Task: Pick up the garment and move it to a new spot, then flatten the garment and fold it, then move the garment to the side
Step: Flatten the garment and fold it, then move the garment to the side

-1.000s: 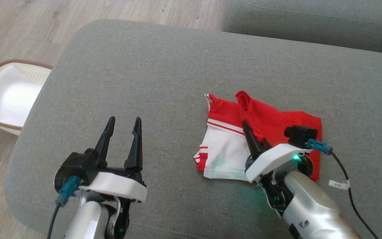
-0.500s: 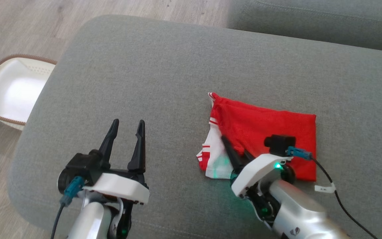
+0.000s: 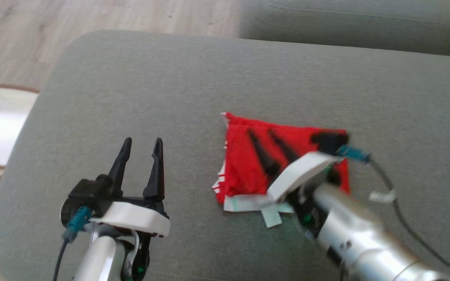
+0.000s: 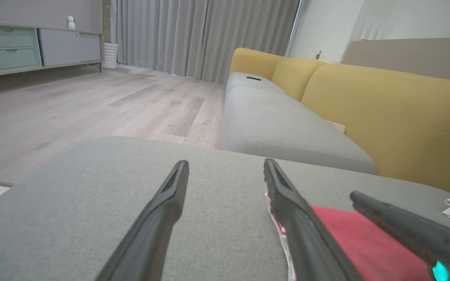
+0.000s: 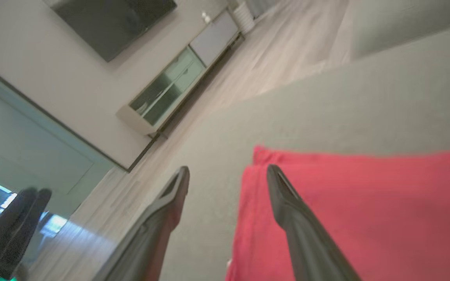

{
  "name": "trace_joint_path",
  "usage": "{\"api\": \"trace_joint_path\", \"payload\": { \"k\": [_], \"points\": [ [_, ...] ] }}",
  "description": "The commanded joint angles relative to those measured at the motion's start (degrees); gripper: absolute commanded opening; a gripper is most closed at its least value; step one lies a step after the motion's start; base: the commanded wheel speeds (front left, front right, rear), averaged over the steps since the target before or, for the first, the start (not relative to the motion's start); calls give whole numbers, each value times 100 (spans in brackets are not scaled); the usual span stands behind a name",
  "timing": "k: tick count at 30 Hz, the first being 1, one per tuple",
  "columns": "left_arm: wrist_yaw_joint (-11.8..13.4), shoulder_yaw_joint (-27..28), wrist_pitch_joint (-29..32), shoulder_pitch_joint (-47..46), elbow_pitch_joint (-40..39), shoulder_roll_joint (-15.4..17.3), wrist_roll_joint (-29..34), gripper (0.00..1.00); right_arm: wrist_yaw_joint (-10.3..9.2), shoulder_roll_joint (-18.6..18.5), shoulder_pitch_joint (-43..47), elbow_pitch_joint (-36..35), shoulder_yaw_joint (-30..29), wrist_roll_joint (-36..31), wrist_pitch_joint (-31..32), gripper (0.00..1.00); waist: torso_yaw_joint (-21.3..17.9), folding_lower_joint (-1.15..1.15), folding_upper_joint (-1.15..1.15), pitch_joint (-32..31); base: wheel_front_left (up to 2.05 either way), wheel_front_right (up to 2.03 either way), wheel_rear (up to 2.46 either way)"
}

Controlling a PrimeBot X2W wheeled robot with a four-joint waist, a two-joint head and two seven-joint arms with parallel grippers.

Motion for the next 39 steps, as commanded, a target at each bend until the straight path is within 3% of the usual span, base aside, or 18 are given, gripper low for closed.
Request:
{"api": "trace_joint_path", "payload": {
  "k": [1,6,11,15,19,24,39],
  "points": [
    [16,241,-34,-155,-255,9,32,100,39,88,-271,-60,-244,-287,-78,100,-182,0,0,-27,0,0,0],
    [49,313,-34,-176,-420,9,79,100,39,75,-223,62,-1771,-2098,-80,100,-576,0,0,-26,0,0,0],
    [69,365,-34,-217,-536,9,104,100,39,19,613,-965,-3358,-4048,-81,100,-866,0,0,-10,0,0,0],
    [105,371,-34,-238,-601,9,111,100,39,59,1343,-1715,-4179,-4887,-81,100,-1001,0,0,36,0,0,0],
    [116,383,-34,-191,-635,9,120,100,39,83,1821,-2349,-4526,-5274,-81,100,-1072,0,0,88,0,0,0],
    [94,361,-34,-84,-569,9,112,100,39,86,2237,-2768,-4599,-5169,-82,100,-1096,0,0,109,0,0,0],
    [38,229,-34,-187,-523,9,83,100,39,88,2286,-2681,-4646,-5243,158,100,-908,0,0,288,0,0,0]
  ]
}}
